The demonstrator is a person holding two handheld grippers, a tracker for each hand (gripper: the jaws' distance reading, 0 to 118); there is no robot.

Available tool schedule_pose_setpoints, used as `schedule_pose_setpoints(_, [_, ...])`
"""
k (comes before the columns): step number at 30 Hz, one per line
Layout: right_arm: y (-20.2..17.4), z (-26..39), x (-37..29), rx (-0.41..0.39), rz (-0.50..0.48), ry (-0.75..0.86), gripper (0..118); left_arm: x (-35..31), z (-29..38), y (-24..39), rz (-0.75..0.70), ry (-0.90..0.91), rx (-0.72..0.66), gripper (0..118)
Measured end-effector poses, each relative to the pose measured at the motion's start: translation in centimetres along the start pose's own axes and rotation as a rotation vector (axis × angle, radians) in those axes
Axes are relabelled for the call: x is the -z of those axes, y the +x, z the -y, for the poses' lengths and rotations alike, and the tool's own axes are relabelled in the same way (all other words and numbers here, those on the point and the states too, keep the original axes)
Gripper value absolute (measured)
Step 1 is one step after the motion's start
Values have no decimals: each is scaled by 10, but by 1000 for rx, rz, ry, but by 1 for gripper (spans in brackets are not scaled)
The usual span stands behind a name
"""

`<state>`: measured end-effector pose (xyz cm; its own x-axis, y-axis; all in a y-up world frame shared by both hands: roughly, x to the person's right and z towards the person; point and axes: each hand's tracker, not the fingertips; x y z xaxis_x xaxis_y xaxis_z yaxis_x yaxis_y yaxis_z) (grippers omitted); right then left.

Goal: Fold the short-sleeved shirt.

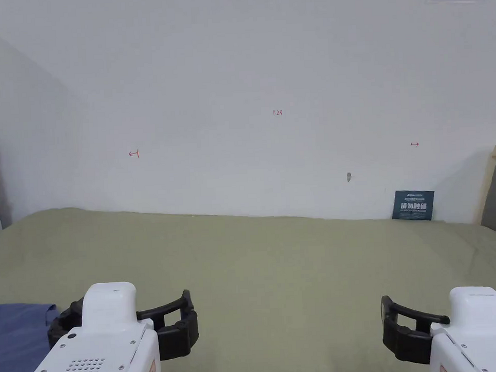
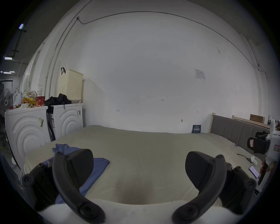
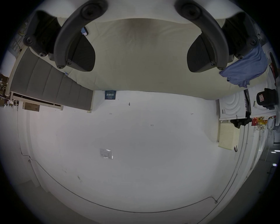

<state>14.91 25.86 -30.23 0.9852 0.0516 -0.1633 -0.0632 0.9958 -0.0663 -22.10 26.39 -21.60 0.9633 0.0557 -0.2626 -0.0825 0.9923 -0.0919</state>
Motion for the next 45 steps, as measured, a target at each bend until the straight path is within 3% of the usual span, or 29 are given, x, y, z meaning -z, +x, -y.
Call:
schedule_pose_setpoints(16, [-3, 7, 3, 18, -35, -27, 118, -1, 5, -1, -21, 38, 1, 118])
schedule_pose_setpoints(21, [-4, 6, 6, 7, -64, -34, 118, 1, 5, -2, -9, 35, -12, 118])
schedule_pose_setpoints(29, [-3, 7, 12, -32, -32, -59, 118, 5, 3, -1, -21, 8, 9, 118])
schedule_pose_setpoints(31, [-3, 9, 13, -47, -24, -66, 113, 7, 4, -6, -14, 2, -32, 118])
schedule_pose_setpoints(32, [-3, 10, 12, -53, -28, -69, 95, 7, 5, -8, -4, -7, -53, 118])
schedule_pose_setpoints(33, [-3, 11, 11, -64, -26, -74, 65, 7, 5, -11, 13, -18, -67, 113])
schedule_pose_setpoints(34, [-4, 14, 11, -82, -22, -87, 25, 7, 7, -12, 9, -21, -66, 98])
schedule_pose_setpoints(35, [-5, 17, 12, -99, -16, -104, 0, 7, 8, -11, -2, -19, -60, 41])
schedule_pose_setpoints(36, [-5, 19, 7, -94, -5, -94, 0, 9, 11, -10, -47, -25, -27, 0])
schedule_pose_setpoints(38, [-1, 22, 4, -32, -64, -141, 0, 7, 15, -6, -104, -3, 15, 0])
schedule_pose_setpoints(41, [-6, 24, 3, -91, -30, -127, 0, 8, 12, -13, -42, -36, -26, 0])
schedule_pose_setpoints(45, [-14, 15, 10, -56, -60, -135, 0, 3, 10, -27, -78, -48, -2, 0])
